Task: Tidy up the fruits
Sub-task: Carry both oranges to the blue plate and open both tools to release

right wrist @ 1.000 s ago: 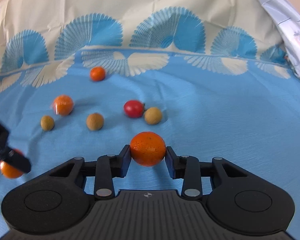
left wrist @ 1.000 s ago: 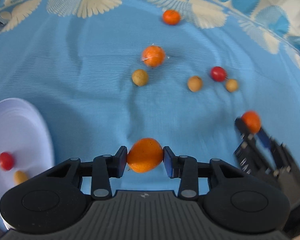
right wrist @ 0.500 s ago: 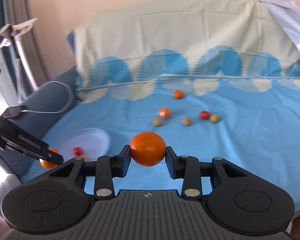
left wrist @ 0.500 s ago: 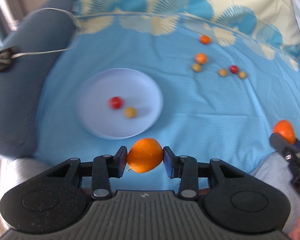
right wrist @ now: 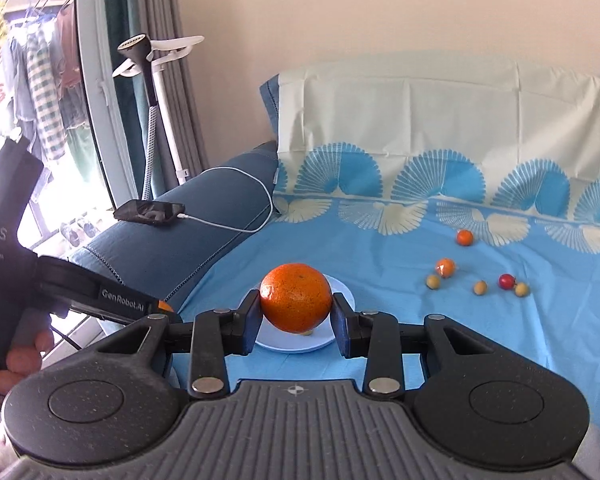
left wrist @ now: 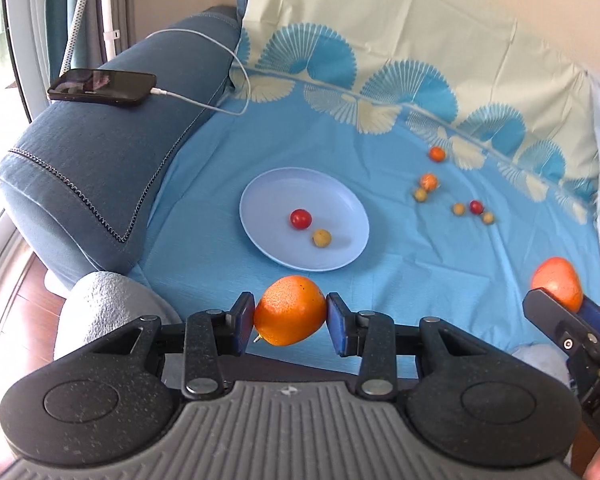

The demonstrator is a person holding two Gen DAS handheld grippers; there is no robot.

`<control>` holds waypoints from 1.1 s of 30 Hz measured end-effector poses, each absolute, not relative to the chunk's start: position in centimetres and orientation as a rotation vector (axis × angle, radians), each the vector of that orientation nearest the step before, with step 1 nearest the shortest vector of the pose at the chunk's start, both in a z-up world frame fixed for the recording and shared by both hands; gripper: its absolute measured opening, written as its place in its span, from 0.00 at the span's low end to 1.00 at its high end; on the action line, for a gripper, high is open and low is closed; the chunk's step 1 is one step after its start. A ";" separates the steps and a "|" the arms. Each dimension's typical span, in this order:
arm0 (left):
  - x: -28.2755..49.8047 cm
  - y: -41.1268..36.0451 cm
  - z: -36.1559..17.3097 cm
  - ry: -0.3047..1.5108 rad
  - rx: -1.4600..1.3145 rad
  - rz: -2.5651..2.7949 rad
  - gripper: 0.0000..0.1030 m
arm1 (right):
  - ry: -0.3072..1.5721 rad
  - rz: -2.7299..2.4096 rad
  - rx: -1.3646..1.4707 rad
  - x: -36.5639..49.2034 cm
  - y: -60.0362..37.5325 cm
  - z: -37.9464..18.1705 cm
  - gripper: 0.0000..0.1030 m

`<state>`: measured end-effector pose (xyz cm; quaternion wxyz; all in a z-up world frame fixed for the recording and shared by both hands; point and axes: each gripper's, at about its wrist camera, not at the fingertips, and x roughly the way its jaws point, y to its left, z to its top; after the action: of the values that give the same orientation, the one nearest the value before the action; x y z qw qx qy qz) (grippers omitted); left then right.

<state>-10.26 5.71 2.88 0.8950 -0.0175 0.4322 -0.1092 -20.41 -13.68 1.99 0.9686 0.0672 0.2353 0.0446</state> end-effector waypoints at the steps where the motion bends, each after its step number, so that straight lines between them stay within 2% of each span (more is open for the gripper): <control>1: -10.4 5.9 3.0 0.891 -0.043 -0.230 0.42 | 0.471 0.085 0.128 -20.6 -13.5 2.2 0.37; 13: -11.4 6.4 3.8 0.857 -0.065 -0.245 0.42 | 0.443 0.071 0.085 -21.9 -12.3 2.9 0.37; 33: -9.5 6.6 2.4 0.902 -0.071 -0.238 0.42 | 0.499 0.073 0.086 -20.4 -12.2 2.3 0.37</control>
<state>-9.45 6.61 2.41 0.8926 -0.0343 0.4346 -0.1149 -20.40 -12.20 2.30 0.9675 0.0425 0.2467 0.0360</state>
